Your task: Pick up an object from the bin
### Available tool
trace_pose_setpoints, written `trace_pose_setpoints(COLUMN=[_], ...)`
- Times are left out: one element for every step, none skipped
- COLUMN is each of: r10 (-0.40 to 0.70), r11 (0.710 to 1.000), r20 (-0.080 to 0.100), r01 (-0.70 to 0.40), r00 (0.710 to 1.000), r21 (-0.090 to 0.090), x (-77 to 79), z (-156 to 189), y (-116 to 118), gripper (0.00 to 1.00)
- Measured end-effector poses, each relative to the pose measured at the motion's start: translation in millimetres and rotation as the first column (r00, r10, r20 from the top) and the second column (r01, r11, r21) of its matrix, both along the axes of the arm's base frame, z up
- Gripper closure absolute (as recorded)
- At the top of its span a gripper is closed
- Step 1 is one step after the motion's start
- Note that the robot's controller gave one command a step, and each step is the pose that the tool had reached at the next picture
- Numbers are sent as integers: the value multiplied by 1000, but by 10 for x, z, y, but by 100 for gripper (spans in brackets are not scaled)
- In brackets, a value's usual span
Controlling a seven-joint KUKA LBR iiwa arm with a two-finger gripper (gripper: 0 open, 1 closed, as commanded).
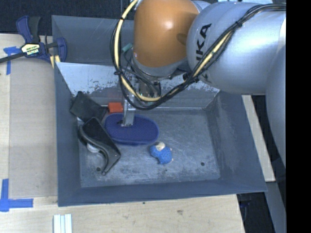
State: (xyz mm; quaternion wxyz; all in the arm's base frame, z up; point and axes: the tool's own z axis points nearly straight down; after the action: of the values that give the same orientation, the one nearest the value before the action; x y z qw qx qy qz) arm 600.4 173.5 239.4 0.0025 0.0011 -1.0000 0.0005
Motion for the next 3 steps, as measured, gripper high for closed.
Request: trace_pose_setpoints(r10=[-186, -204, -201], r11=[982, 979, 979], r20=[1, 3, 2], r01=[186, 204, 201], r00=[982, 979, 980], r21=[-2, 5, 5], x=[-29, 232, 239], z=[-836, -1674, -1610], y=[-322, -432, -418], gripper=[0, 0, 100])
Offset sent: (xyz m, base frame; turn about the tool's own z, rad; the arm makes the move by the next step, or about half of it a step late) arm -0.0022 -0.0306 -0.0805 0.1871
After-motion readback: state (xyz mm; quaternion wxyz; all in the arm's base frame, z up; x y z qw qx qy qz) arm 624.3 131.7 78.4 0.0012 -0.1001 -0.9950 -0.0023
